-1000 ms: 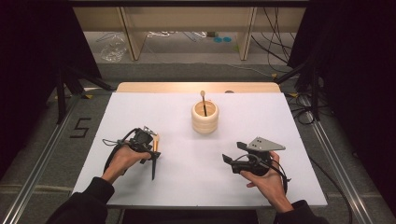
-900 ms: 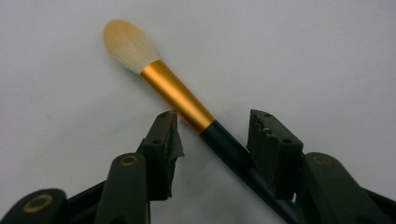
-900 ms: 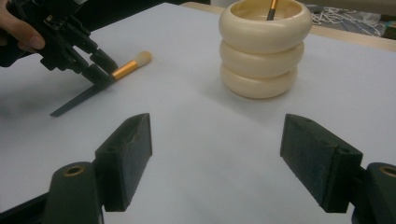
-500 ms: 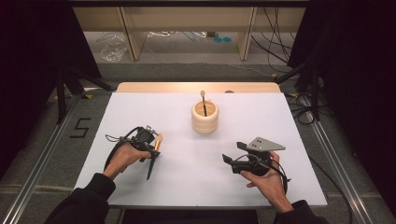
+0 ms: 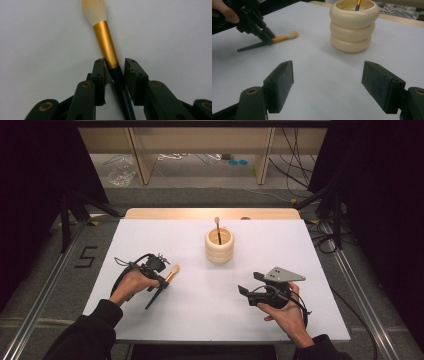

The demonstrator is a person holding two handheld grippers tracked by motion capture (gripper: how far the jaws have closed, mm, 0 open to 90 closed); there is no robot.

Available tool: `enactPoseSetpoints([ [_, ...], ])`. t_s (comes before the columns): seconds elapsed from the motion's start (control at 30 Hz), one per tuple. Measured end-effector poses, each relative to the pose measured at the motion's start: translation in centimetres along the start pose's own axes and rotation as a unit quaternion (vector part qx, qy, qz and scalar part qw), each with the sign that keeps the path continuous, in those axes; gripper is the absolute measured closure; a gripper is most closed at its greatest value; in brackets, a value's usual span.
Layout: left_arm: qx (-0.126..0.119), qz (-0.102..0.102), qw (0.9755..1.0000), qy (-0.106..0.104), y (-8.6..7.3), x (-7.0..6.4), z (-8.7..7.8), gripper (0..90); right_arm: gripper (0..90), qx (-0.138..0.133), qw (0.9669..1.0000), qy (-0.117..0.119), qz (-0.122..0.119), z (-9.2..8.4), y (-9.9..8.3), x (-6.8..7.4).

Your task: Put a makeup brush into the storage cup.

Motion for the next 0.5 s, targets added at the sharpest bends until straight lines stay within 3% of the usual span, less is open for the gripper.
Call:
enactPoseSetpoints([
  [0.2,0.006,-0.007,0.9999,-0.005,-0.11,0.06,0.08,72.1,26.6,0.000,1.0000,0.001,-0.001,0.04,0.00,0.03],
  [0.5,0.014,-0.002,0.9999,-0.008,-0.13,0.24,0.00,73.9,26.7,0.000,1.0000,0.001,-0.001,0.03,0.00,0.03],
])
Point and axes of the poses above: each handheld gripper's, and its own axes: z roughly forward along the jaws, y roughly out of its top, x roughly to its left, the point moved 4 cm from there along z, roughly forward along the jaws, and after that the axes turned 3 degrees about -x, right-handed, at the moved point
